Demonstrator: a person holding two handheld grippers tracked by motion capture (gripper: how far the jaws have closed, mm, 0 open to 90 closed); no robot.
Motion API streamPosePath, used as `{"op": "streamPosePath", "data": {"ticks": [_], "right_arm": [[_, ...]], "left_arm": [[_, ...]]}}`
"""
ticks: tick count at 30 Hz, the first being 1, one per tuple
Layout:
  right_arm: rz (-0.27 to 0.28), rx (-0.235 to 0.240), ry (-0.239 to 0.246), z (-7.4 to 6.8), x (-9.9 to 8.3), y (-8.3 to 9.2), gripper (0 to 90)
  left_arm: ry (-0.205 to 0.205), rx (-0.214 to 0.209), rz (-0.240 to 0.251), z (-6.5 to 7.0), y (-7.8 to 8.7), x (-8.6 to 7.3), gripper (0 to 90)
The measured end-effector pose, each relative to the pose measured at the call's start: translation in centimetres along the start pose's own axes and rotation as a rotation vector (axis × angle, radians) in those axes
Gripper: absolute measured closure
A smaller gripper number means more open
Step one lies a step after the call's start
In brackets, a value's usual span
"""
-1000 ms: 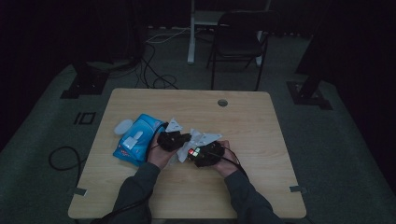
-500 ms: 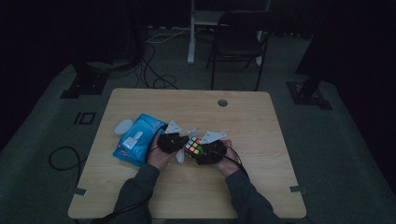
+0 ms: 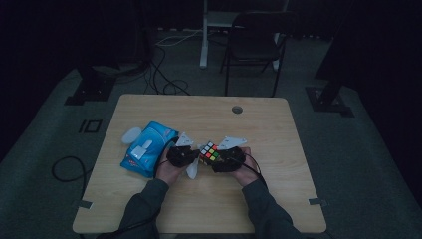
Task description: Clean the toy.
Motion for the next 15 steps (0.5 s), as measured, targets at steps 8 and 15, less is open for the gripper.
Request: {"op": "streamPosePath", "data": {"ticks": [8,15], "right_arm": [[-0.027,0.011,0.026,-0.7,-0.3,-0.6,34.2],[-0.034,0.033,0.065,-1.5,-0.3,-0.8,34.2]], "left_arm": [[-0.001,-0.008,0.052,0.1,1.1,1.3,88.3],[0.007,-0.014,0.056,-0.2,0.8,1.6,88.3]]}}
Point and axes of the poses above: each handheld gripper's, and its own axes: y roughly backward along the jaws, x roughly out of its top, z roughly to its right, the point moved 4 cm from there along -y, roughly forward along the jaws, and after that the axes turned 1 degree about x, right-handed, at the moved point
